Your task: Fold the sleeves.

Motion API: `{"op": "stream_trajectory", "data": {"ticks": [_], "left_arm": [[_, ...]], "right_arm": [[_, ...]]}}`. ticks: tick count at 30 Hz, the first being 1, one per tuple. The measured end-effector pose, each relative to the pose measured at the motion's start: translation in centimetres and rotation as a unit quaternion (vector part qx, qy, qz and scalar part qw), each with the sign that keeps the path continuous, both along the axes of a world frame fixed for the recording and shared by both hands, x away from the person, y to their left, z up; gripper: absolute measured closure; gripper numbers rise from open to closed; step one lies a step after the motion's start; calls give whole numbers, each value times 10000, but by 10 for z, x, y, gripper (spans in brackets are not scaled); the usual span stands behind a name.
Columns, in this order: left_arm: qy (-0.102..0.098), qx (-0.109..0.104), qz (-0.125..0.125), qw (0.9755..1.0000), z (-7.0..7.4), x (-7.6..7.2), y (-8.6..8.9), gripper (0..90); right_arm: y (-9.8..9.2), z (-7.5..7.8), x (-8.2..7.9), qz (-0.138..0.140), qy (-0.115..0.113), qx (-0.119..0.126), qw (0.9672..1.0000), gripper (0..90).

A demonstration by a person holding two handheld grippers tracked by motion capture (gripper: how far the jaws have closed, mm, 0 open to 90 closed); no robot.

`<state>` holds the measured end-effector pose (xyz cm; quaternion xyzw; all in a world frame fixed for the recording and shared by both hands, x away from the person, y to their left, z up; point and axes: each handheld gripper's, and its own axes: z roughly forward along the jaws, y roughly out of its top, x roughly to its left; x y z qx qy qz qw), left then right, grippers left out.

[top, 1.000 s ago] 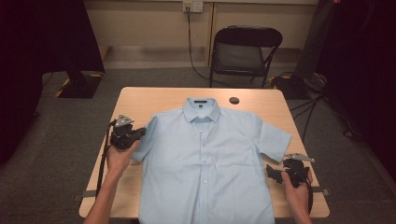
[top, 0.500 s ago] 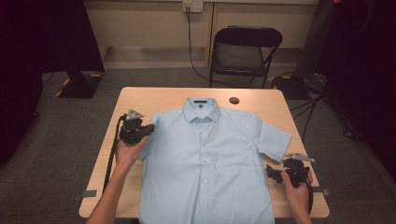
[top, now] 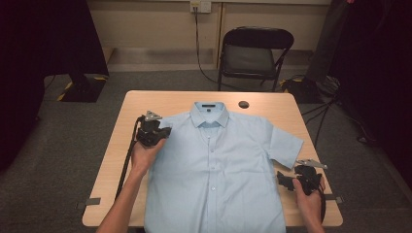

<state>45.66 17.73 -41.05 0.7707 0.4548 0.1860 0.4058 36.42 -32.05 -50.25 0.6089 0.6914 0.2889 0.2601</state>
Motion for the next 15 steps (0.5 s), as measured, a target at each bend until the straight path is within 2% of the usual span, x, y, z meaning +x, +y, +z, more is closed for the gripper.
{"op": "stream_trajectory", "data": {"ticks": [7, 8, 9, 13, 15], "left_arm": [[85, -35, -166, 9998, -11, 4, -14, 890], [137, -152, -227, 9995, -14, 7, -17, 891], [157, -94, -214, 9996, -15, 9, -18, 890], [314, -82, -262, 9991, -26, 15, -24, 890], [391, -157, -297, 9987, -31, 16, -27, 890]], "right_arm": [[0, 0, 0, 0, -1, 0, 10000, 0], [0, 0, 0, 1, -1, -1, 10000, 0], [0, 0, 0, 0, -1, -1, 10000, 0], [0, 0, 0, 2, -2, -1, 10000, 0], [0, 0, 0, 1, -1, -1, 10000, 0]]}}
